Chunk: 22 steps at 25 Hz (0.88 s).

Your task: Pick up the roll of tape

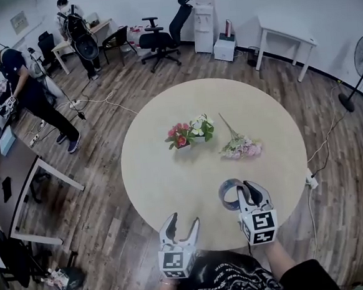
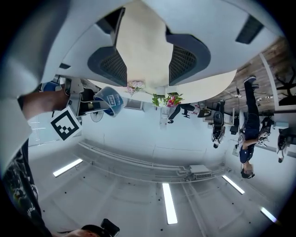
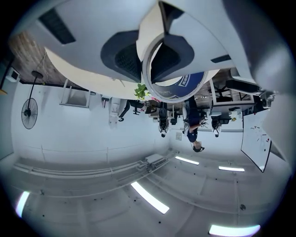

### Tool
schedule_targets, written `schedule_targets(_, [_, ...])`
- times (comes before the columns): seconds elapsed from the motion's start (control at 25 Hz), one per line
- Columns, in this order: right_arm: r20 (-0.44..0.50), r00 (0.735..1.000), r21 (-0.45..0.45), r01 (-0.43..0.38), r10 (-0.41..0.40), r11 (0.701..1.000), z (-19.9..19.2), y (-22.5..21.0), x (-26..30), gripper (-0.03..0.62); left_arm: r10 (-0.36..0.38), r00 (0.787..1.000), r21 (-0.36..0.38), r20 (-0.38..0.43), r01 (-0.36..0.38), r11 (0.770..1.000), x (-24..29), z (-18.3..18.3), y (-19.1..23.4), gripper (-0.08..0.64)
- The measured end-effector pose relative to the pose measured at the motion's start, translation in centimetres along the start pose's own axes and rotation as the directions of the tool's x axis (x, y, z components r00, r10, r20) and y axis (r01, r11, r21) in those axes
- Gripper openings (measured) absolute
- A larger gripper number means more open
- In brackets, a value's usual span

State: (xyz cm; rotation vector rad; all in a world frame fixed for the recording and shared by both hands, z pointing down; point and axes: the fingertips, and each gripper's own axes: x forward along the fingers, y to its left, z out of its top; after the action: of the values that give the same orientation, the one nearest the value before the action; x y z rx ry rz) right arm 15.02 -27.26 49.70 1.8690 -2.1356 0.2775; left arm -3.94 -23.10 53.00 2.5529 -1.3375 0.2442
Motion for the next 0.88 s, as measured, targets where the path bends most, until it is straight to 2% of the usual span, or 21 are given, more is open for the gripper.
schedule_targets(0.2, [0.018,0.999,0.037,0.037,-0.037,0.999,-2.4,-0.3,-3.4,0.072,-0.044,0.999,0.008,-0.025,0.044,0.999,0.1,-1.2,-1.2,0.305])
schedule_targets(0.52, [-0.079,0.994,0.095,0.079,-0.071,0.992,-7.5,-0.1,-6.6,0.074,-0.084,0.996,0.017,-0.031,0.085,0.996,0.3,-1.3,-2.4,0.305])
schedule_targets(0.8, [-0.073,0.995,0.076,0.074,-0.069,0.994,-7.1,-0.2,-7.0,0.074,-0.091,0.995,0.026,-0.026,0.092,0.995,0.3,-0.7,-2.7,0.305])
schedule_targets(0.88, [-0.067,0.996,0.06,0.064,-0.06,0.996,-6.9,0.1,-6.8,0.074,-0.109,0.994,0.025,-0.028,0.11,0.994,0.3,-0.8,-3.1,0.278])
